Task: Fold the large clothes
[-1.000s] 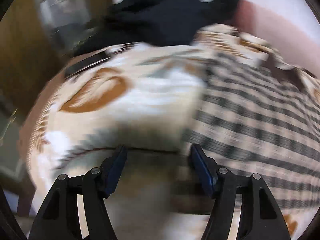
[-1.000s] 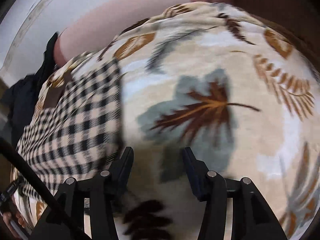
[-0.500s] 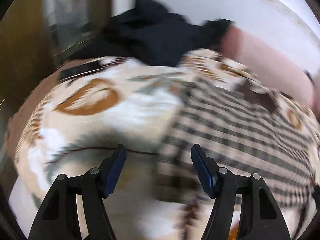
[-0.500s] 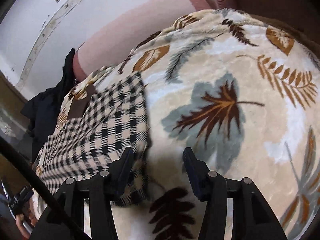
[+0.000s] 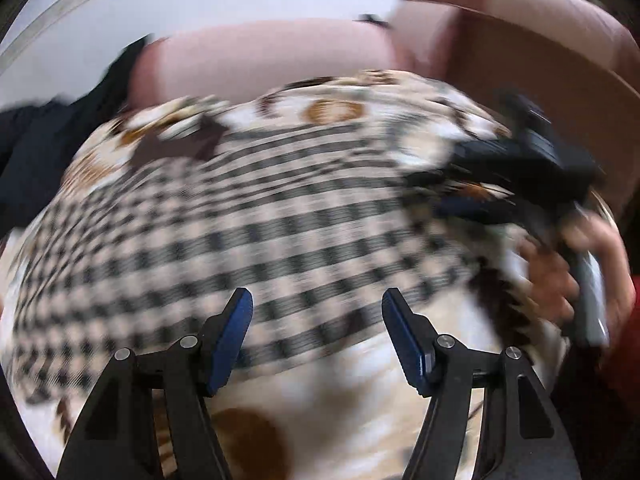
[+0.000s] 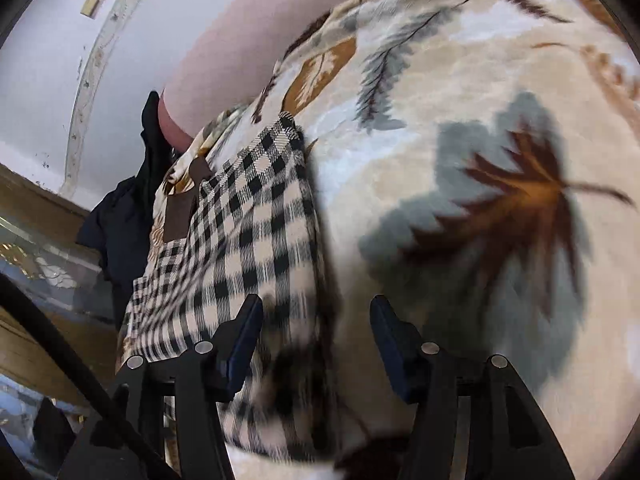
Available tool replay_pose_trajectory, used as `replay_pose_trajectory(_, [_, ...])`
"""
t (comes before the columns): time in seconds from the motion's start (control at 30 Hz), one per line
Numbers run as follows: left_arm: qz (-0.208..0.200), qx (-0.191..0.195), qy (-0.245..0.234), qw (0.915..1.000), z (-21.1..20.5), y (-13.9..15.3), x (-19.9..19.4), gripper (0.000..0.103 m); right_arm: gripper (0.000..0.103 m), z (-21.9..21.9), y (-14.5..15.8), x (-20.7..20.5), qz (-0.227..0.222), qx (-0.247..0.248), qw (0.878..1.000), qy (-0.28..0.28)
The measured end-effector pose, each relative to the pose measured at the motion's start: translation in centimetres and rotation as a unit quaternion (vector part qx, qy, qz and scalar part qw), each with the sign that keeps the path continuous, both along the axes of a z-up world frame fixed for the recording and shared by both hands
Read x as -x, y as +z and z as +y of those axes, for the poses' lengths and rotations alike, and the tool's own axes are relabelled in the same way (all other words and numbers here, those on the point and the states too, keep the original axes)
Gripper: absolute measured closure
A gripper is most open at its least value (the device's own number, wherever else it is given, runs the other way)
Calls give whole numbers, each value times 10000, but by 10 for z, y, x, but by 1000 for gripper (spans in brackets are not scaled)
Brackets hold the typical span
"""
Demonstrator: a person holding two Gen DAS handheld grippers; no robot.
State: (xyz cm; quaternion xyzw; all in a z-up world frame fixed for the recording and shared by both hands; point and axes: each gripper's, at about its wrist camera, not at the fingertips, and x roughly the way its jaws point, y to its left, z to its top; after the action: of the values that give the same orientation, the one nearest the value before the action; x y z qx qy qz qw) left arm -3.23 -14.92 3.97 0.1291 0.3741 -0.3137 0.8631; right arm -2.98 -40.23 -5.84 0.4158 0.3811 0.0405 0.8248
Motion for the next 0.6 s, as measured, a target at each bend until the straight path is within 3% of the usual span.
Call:
replay_pose_trajectory(0.2, [-236,-427,-820,9954,-64,-19,18,37,42,-8,-8,-54,-136,-531,9950,838])
replay_pose_trajectory(0.4, [-106,-652,-652,9957,-96,-50,5,37,40,12,-7,-90,-321,-450,9859,1578])
replay_pose_trajectory(0.47, [-75,-533,-534,9971,-96,-51,2,46,41,14,-7,-93,-356,-502,9862,1540])
replay_pose_trajectory(0.5, [-92,-504,-506,9974,-94,-49,1,59,49,15,-7,-94,-350,-492,9869,1495])
replay_pose_trajectory(0.53, [-69,-472,-549,9974,-91,-48,2,87,57,15,-8,-95,-312,-479,9878,1451])
replay_pose_trajectory(0.57, [-40,-526,-532,9972,-91,-47,1,93,70,17,-10,-97,-261,-524,9880,1430])
replay_pose_trajectory(0.6, [-55,-559,-486,9972,-89,-45,-3,93,74,18,-11,-98,-237,-534,9884,1401])
